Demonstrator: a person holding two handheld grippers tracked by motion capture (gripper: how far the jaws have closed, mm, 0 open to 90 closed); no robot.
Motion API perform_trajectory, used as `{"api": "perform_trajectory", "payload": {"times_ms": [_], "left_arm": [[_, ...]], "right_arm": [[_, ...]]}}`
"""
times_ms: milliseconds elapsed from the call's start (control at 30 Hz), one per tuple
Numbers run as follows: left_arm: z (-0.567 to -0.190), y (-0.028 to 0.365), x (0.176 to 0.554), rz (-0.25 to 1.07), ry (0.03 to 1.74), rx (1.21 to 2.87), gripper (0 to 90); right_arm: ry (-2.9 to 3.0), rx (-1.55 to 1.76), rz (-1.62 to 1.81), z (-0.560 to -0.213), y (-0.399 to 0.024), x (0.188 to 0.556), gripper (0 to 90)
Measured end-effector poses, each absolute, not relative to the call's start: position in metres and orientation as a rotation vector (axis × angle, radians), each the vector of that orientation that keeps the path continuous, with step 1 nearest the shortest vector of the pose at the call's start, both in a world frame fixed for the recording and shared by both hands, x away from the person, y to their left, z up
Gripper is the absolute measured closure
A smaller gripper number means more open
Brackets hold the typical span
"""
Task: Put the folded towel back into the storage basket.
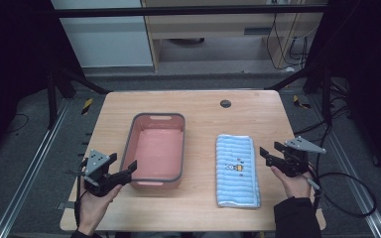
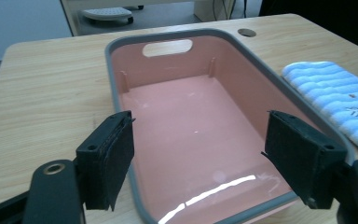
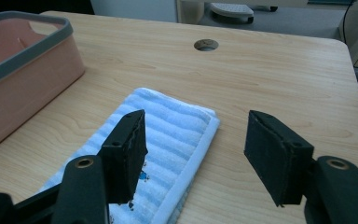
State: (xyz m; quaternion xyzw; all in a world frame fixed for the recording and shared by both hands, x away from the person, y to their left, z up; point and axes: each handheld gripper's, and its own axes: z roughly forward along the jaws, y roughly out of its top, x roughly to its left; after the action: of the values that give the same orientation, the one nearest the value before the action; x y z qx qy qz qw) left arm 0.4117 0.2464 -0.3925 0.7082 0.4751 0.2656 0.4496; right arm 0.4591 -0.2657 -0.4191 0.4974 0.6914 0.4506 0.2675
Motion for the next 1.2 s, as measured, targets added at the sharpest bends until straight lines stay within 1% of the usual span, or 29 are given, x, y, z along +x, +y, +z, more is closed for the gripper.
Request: {"api": "perform_trajectory", "payload": {"times_ms": [633, 767, 1200], "left_arm": [[-0.391, 0.183, 0.413, 0.615, 1.065, 1.830, 25.4], [-0.390, 0.168, 0.414, 0.607, 1.037, 1.848, 25.7], [-0.392, 0.135, 0.414, 0.581, 0.986, 1.874, 27.3]], "right_arm": [[1.886, 1.330, 1.198, -0.406, -0.256, 0.474, 39.6], [1.892, 1.310, 1.181, -0.404, -0.256, 0.476, 42.4], [1.901, 1.314, 1.170, -0.403, -0.252, 0.481, 42.8]]}}
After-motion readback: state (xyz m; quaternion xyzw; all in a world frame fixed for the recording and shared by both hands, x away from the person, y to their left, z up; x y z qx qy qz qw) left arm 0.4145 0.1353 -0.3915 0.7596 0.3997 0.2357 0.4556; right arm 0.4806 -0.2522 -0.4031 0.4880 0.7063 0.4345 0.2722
